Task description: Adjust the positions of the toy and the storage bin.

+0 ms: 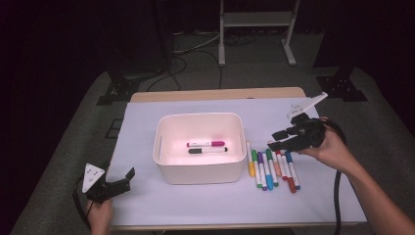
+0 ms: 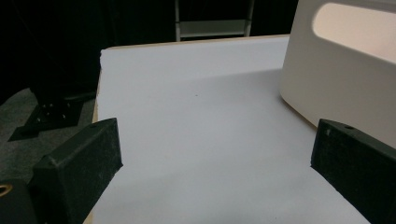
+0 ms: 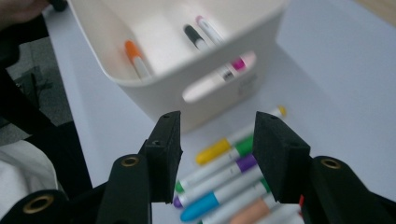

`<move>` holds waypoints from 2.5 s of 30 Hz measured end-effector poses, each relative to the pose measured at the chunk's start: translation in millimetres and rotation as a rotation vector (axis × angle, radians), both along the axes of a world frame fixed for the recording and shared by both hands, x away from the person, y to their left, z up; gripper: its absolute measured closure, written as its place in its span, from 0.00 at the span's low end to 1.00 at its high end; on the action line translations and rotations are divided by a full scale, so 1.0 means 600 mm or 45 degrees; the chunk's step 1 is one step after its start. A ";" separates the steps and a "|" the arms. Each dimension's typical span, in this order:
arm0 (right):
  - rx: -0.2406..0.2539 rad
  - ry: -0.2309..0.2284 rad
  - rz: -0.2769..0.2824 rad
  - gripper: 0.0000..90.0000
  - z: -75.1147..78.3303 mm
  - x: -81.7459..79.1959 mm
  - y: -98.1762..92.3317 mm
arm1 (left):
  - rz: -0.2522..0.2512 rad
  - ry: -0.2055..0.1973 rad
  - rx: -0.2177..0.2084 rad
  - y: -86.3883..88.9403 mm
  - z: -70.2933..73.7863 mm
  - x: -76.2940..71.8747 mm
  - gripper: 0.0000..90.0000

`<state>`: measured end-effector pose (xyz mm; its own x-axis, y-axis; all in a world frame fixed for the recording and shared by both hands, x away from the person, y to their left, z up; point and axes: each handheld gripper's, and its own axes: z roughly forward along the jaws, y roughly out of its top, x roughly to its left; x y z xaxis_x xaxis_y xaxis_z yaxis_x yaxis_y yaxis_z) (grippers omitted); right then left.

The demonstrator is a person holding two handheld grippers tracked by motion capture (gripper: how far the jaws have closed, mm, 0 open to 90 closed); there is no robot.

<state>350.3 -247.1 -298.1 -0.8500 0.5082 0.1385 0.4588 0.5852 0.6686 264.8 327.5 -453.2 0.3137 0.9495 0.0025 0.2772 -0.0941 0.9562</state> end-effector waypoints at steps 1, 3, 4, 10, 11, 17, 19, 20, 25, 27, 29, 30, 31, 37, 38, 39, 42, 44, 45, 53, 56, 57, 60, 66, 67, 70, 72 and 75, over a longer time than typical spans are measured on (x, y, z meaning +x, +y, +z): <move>-0.004 0.005 -0.033 0.57 -0.011 -0.003 -0.014 | 0.000 0.000 0.000 0.000 0.000 0.000 0.01; -0.001 0.022 -0.091 0.57 -0.036 -0.010 -0.039 | 0.002 -0.001 -0.003 0.000 0.000 0.000 0.01; 0.000 0.031 -0.111 0.57 -0.049 -0.012 -0.051 | 0.003 0.000 -0.004 0.000 0.000 0.000 0.01; -0.033 0.101 -0.244 0.57 -0.128 -0.020 -0.095 | 0.000 -0.002 -0.003 0.000 0.000 0.000 0.01; -0.044 0.109 -0.269 0.57 -0.139 -0.020 -0.100 | 0.001 -0.001 -0.003 0.000 0.000 0.000 0.01; -0.088 0.154 -0.383 0.58 -0.187 -0.014 -0.119 | 0.000 -0.002 -0.002 0.000 0.000 0.000 0.01; -0.098 0.161 -0.400 0.58 -0.197 -0.012 -0.121 | 0.000 -0.001 -0.003 0.000 0.000 0.000 0.01; -0.102 0.167 -0.417 0.58 -0.202 -0.012 -0.121 | -0.001 -0.001 -0.003 0.000 0.000 0.000 0.01; -0.135 0.166 -0.457 0.60 -0.216 -0.011 -0.120 | -0.002 -0.003 -0.004 0.001 0.000 0.000 0.01; -0.170 0.148 -0.485 0.63 -0.221 -0.014 -0.124 | -0.003 -0.005 -0.006 0.001 0.000 -0.001 0.01; -0.206 0.147 -0.518 0.63 -0.225 -0.018 -0.128 | -0.003 -0.005 -0.007 0.001 0.000 -0.001 0.01; -0.215 0.146 -0.532 0.65 -0.226 -0.019 -0.131 | -0.003 -0.005 -0.007 0.001 0.000 -0.001 0.01; -0.211 0.137 -0.554 0.66 -0.228 -0.023 -0.137 | -0.003 -0.004 -0.007 0.001 0.000 0.000 0.01; -0.246 0.093 -0.628 0.82 -0.228 -0.035 -0.154 | -0.002 -0.005 -0.004 0.001 0.000 -0.001 0.01; -0.245 0.098 -0.638 0.84 -0.228 -0.035 -0.158 | -0.002 -0.006 -0.006 0.001 0.000 -0.001 0.01; -0.239 0.105 -0.640 0.84 -0.228 -0.035 -0.160 | -0.002 -0.006 -0.006 0.001 0.000 -0.001 0.01; -0.236 0.136 -0.643 0.84 -0.226 -0.034 -0.165 | -0.002 -0.005 -0.007 0.001 0.000 -0.001 0.01; -0.214 0.158 -0.630 0.84 -0.220 -0.034 -0.168 | -0.002 -0.002 -0.006 0.001 0.000 0.000 0.01; -0.190 0.167 -0.623 0.84 -0.215 -0.035 -0.168 | 0.000 -0.002 -0.007 0.001 0.000 0.000 0.01; 0.029 0.165 -0.477 0.84 -0.131 -0.042 -0.144 | -0.002 -0.003 -0.003 0.001 0.000 0.000 0.01; 0.091 0.138 -0.399 0.84 -0.087 -0.043 -0.124 | -0.003 -0.002 -0.002 0.001 0.000 0.000 0.01; 0.097 0.127 -0.374 0.84 -0.073 -0.043 -0.117 | -0.003 -0.003 -0.002 0.001 0.000 0.000 0.01; 0.110 0.090 -0.295 0.84 -0.029 -0.045 -0.090 | -0.005 -0.002 -0.002 0.001 0.000 0.000 0.01; 0.116 0.041 -0.150 0.84 0.037 -0.043 -0.036 | -0.008 0.001 0.003 0.001 0.000 0.000 0.01; 0.118 0.031 -0.123 0.85 0.047 -0.043 -0.026 | -0.008 0.001 0.003 0.001 0.000 0.000 0.01; 0.121 0.015 -0.044 0.85 0.075 -0.042 0.010 | -0.009 0.001 0.001 0.001 0.000 0.000 0.01; 0.122 0.000 0.021 0.84 0.091 -0.044 0.038 | -0.010 0.002 -0.002 0.001 0.000 0.000 0.01; 0.128 -0.003 0.095 0.84 0.103 -0.046 0.072 | -0.010 0.003 -0.005 0.000 0.000 0.000 0.01</move>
